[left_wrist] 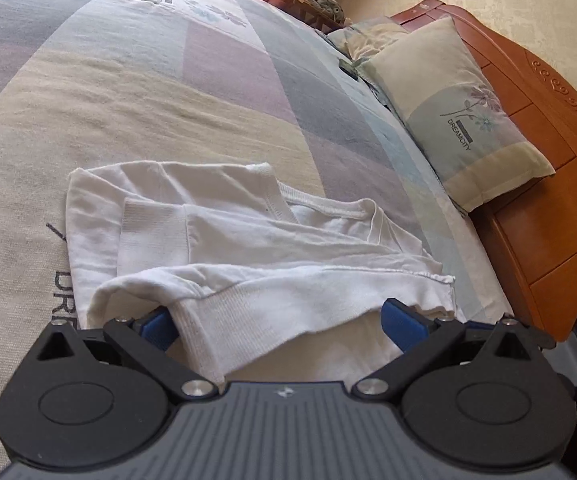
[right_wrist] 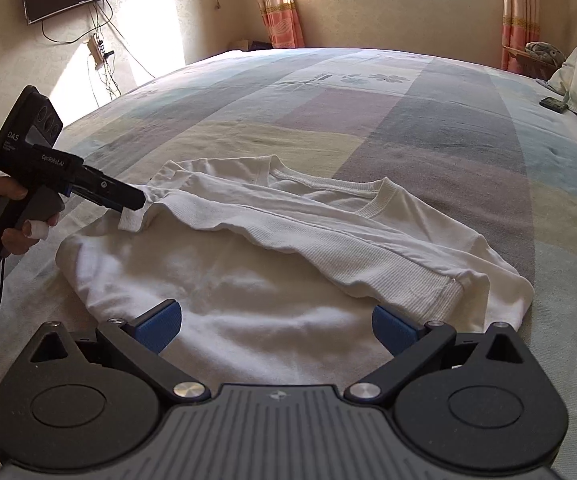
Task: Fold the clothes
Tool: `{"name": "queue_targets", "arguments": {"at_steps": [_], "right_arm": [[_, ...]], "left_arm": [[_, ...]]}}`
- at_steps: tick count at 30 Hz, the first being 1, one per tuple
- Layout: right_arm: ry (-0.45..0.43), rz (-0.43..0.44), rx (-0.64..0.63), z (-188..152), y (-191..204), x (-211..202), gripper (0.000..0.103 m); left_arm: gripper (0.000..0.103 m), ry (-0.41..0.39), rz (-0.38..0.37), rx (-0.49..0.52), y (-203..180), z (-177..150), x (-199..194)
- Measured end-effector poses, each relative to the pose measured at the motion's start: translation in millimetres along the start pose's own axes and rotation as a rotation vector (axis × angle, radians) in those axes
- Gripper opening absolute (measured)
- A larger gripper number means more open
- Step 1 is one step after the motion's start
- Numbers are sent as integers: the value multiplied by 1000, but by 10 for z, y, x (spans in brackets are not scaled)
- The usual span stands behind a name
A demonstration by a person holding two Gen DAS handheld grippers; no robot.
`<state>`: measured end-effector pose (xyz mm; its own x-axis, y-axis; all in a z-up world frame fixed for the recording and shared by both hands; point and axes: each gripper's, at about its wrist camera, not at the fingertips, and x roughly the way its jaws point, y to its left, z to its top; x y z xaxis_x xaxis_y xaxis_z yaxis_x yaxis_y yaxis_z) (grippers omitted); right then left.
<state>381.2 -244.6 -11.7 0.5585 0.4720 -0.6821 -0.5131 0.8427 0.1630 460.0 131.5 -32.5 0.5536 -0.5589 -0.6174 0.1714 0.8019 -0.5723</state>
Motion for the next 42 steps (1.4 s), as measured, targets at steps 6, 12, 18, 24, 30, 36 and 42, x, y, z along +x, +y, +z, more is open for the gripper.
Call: {"name": "queue_targets", "arguments": {"at_steps": [6,12,18,24,30,36,42], "right_arm": [[28,-18,-4,-61,-11,-6,103],[-3,45,2,48,59,52,103],[38,46,-12,225,-54,446,103],[-82,-79,90,642,-468,559,103],[-103,-41,145,483,-408,279,103],[-1,-80,27,-224,-45,43,103],[29,-91,37,-677,123,-62,103]], "left_arm": [[102,-145,42,-73,37,285,19],[102,-124,63,-26,-40,134,-82],[102,-57,88,144,-278,-283,-313],[102,-31,147,249,-404,-743,-556],[102,-58,274,407,-566,-1142,-703],[102,-62,335,382,-577,-1241,-534],[102,-18,394,239,-495,-1438,-428]]}}
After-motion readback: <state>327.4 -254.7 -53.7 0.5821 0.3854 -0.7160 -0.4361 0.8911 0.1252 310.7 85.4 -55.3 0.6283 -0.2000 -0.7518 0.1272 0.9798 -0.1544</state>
